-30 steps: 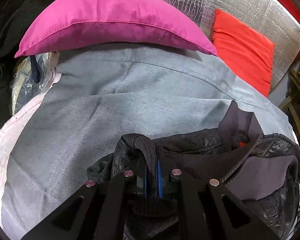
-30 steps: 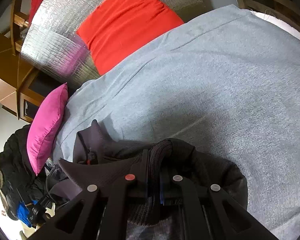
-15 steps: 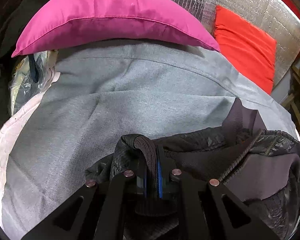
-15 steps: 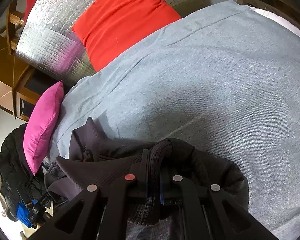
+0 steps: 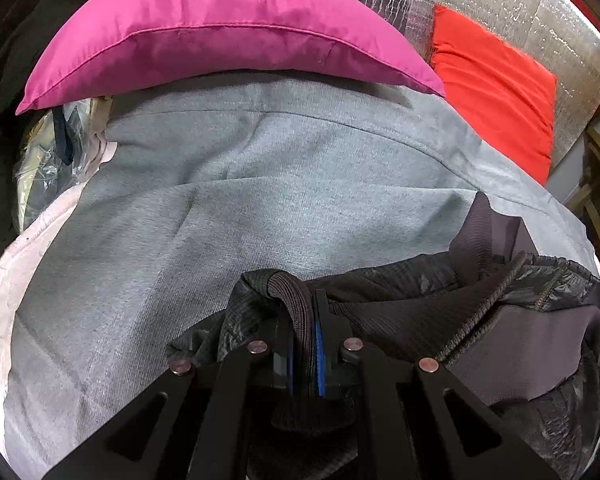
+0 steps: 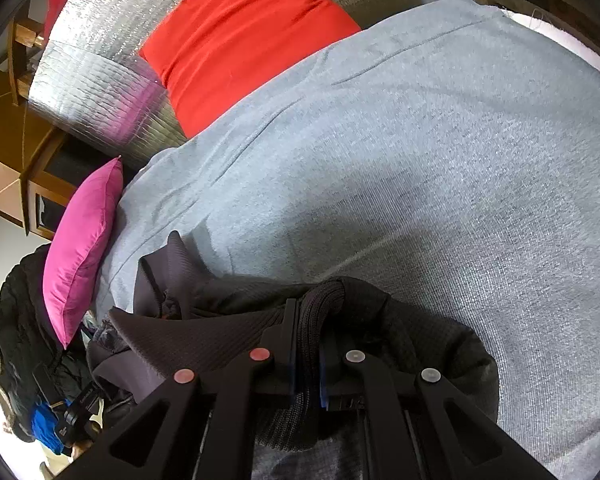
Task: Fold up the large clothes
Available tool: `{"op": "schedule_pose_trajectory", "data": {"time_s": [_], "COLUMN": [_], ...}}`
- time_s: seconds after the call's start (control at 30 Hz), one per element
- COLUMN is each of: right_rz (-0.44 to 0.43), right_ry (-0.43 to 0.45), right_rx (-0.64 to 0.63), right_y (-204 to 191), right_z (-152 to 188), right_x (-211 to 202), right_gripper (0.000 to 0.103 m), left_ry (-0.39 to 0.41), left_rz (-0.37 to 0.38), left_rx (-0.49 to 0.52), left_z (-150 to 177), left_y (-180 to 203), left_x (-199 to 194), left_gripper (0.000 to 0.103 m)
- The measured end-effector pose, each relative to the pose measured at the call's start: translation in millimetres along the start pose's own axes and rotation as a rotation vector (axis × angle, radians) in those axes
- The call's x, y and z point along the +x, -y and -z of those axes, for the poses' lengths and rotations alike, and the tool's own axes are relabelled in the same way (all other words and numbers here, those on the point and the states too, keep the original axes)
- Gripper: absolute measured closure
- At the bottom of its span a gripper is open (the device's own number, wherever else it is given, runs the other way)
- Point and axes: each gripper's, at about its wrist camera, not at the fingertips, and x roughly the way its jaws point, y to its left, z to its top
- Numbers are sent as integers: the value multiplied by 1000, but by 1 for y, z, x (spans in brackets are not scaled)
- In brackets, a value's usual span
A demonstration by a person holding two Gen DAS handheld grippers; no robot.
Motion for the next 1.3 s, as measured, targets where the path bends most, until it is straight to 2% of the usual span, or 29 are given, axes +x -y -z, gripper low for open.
{"op": "schedule_pose_trajectory", "data": {"time_s": [0.23,0.37,0.4,0.43,0.47,0.5,0.53,0.57,0.6,0.67,0.77,0.87,1.0,1.1,1.27,1.3], "right_rz": [-21,-105,-118,-134,-141,-146,-143,-147,-155,-153,-84,-14,90,165,134,135], "right_ry": [-18,-30,-25,-12,9,29,58,100,119,156,182,164,120,123,145,140], "right_rx": [44,125,129,124,111,105,103,100,99,86,-3,-119,-296,-411,-427,-430], "right_y": [4,12,12,10,7,5,3,3,3,3,1,-3,-11,-21,-28,-29], "right_z": [-1,-2,-2,-1,-1,-1,-1,-1,0,3,14,36,73,88,70,65], "right_x": [0,-7,-11,-18,-27,-35,-45,-60,-70,-95,-127,-146,-147,-144,-133,-129], "right_gripper": [94,90,86,76,62,22,4,0,0,0,0,0,0,0,0,0], "left_ry": [-26,-64,-76,-79,-76,-57,-4,61,120,165,166,182,150,133,135,90], "left_rz": [7,86,116,132,158,152,120,93,70,34,31,2,-13,-20,-2,-6], "left_rx": [-10,-84,-110,-125,-151,-165,-183,-197,-206,-208,-193,-112,28,131,205,224], "left_z": [-3,-9,-11,-12,-14,-14,-15,-16,-16,-15,-6,18,51,64,47,42], "left_y": [-1,-13,-18,-20,-25,-28,-34,-40,-47,-58,-69,-67,-50,-34,-15,-12], "left_x": [4,3,-2,-6,-14,-22,-36,-51,-66,-85,-101,-116,-116,-114,-101,-96], "left_gripper": [91,91,90,86,74,61,34,22,21,21,21,21,21,21,21,21]}}
